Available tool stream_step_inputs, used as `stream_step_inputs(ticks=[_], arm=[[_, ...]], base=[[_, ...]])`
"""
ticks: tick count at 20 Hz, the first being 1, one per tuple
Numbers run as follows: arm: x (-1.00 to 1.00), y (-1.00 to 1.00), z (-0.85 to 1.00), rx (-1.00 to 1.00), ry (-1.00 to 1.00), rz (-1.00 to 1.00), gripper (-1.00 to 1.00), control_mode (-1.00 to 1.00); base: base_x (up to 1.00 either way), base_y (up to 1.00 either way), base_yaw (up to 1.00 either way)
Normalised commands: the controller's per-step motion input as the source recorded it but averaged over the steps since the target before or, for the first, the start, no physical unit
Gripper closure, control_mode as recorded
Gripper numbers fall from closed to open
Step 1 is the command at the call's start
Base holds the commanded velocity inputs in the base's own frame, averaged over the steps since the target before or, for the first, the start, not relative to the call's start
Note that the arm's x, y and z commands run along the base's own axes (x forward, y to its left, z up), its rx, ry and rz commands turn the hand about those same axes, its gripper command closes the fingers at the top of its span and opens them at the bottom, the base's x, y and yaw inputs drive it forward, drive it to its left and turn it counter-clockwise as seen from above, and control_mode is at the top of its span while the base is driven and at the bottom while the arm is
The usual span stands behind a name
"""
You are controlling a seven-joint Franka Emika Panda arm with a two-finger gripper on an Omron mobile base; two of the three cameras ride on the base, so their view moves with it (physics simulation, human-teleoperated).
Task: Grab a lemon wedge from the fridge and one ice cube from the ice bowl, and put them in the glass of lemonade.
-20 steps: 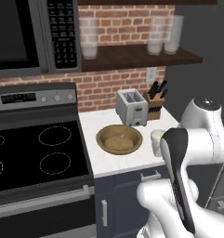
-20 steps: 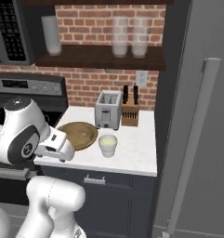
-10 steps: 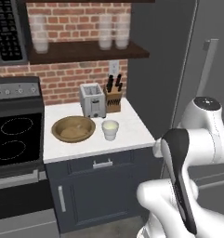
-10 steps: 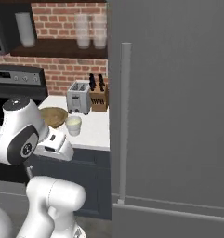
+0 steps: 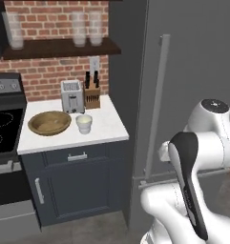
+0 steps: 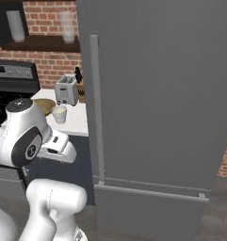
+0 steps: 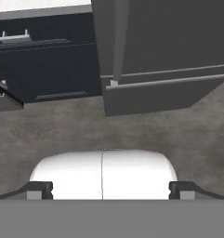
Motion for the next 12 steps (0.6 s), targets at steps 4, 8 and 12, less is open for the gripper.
stream_step_inputs(ticks=[4,8,12], arm=[[0.0,0.0,0.0,0.0,0.0,0.0,-1.0,1.0],[0.0,0.0,0.0,0.0,0.0,0.0,-1.0,1.0],[0.0,-0.03,0.0,0.0,0.0,0.0,-1.0,-1.0]], base=[[-0.64,0.0,0.05],[-0.49,-0.07,0.02],[-0.05,-0.13,0.0]])
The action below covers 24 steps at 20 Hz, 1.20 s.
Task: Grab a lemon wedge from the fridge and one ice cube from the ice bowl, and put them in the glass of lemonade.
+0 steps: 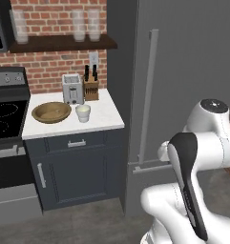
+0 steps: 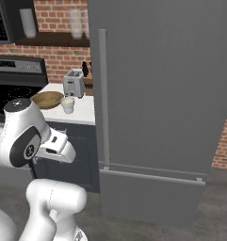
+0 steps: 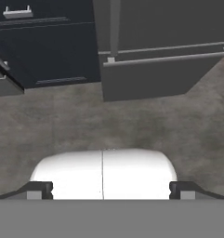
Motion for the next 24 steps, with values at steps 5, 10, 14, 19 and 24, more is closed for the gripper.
stream_step_inputs(ticks=[5,10,14,19,24], arm=[[0.13,-0.12,0.0,0.0,0.0,0.0,-1.0,-1.0],[0.38,-0.3,0.0,0.0,-0.06,0.0,-1.0,-1.0],[0.54,-0.21,0.05,0.0,-0.24,0.02,-1.0,-1.0],[0.85,-0.01,0.21,0.01,-0.3,0.02,-1.0,-1.0],[0.89,-0.04,0.7,0.06,-0.03,0.0,-1.0,-1.0]], base=[[0.0,0.0,0.0],[0.0,0.0,0.0],[0.0,0.0,0.0],[0.0,0.0,0.0],[0.0,0.0,0.0]])
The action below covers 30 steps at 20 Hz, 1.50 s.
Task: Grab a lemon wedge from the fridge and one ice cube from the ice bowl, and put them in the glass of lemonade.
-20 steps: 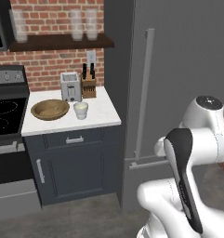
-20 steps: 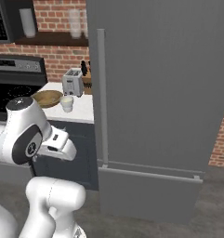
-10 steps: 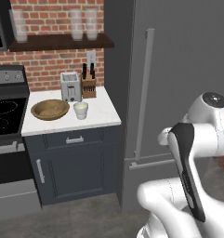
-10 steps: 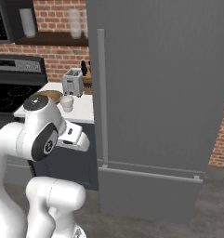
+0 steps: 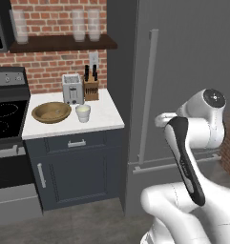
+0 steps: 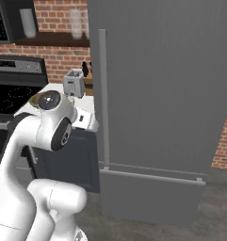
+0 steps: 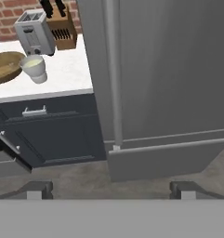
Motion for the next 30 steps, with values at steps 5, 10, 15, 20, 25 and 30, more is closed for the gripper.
stream_step_inputs(ticks=[5,10,15,20,25,30], arm=[[0.73,-0.1,0.68,0.03,0.0,0.0,-1.0,-1.0],[0.52,-0.01,0.24,0.0,0.0,0.0,-1.0,-1.0],[0.37,-0.14,0.02,0.0,-0.01,0.0,-1.0,-1.0],[0.38,-0.18,0.0,0.0,-0.09,0.0,-1.0,-1.0],[0.53,0.0,-0.07,0.0,-0.11,0.01,-1.0,-1.0],[0.61,0.0,-0.1,0.0,-0.04,0.02,-1.0,-1.0]], base=[[0.0,0.0,0.0],[0.0,0.0,0.0],[0.0,0.0,0.0],[0.0,0.0,0.0],[0.0,0.0,0.0],[0.0,0.0,0.0]])
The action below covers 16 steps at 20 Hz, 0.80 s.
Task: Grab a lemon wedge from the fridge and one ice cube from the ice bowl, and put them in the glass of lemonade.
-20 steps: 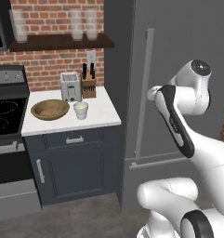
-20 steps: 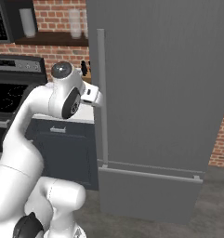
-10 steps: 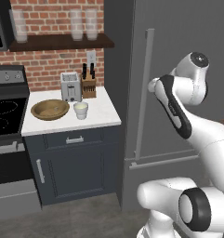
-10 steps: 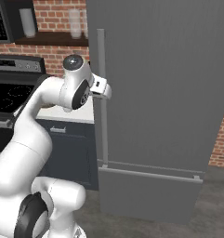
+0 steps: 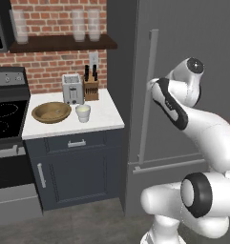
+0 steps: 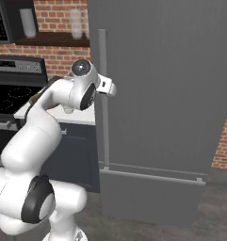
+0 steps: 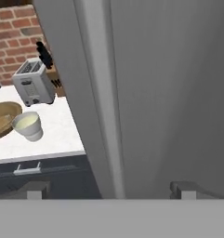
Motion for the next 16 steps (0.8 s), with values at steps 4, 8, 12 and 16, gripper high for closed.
stream_step_inputs(ticks=[4,8,12,16], arm=[[0.72,0.0,-0.07,0.0,0.0,0.01,-1.0,-1.0],[0.81,0.0,-0.08,0.0,0.0,0.01,-1.0,-1.0],[0.86,0.0,-0.11,0.0,0.0,0.01,-1.0,-1.0],[0.84,0.0,-0.13,0.0,0.0,0.02,-1.0,-1.0]], base=[[0.0,0.0,0.0],[0.0,0.0,0.0],[0.0,0.0,0.0],[0.0,0.0,0.0]])
